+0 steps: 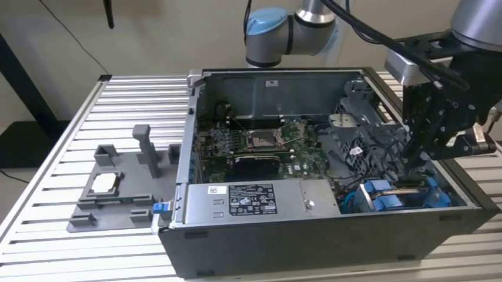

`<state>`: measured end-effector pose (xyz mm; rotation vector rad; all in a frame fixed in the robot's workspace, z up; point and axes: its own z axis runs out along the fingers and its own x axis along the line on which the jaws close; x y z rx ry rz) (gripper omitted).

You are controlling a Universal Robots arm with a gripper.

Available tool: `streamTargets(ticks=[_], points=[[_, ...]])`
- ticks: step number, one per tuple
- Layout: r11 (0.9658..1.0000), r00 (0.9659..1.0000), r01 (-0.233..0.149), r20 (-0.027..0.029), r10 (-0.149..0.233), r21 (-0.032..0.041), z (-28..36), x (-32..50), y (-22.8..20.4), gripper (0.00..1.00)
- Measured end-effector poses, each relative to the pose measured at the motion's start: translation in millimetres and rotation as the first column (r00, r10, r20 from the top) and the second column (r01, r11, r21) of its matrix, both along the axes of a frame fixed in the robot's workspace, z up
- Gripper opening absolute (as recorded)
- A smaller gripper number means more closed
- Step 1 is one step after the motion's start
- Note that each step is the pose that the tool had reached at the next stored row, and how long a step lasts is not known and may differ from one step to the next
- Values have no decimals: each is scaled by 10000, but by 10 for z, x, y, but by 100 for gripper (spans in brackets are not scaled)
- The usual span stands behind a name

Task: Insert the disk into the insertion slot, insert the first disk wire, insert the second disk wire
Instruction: 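Insert the second disk wire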

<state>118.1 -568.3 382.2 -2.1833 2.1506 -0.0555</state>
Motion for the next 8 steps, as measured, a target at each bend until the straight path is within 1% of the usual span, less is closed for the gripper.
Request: streamTargets(ticks=[1, 8], points=[[10000, 10000, 0, 0, 0, 0, 10, 0, 0, 24], [10000, 10000, 0, 0, 0, 2, 16, 0, 0, 24]])
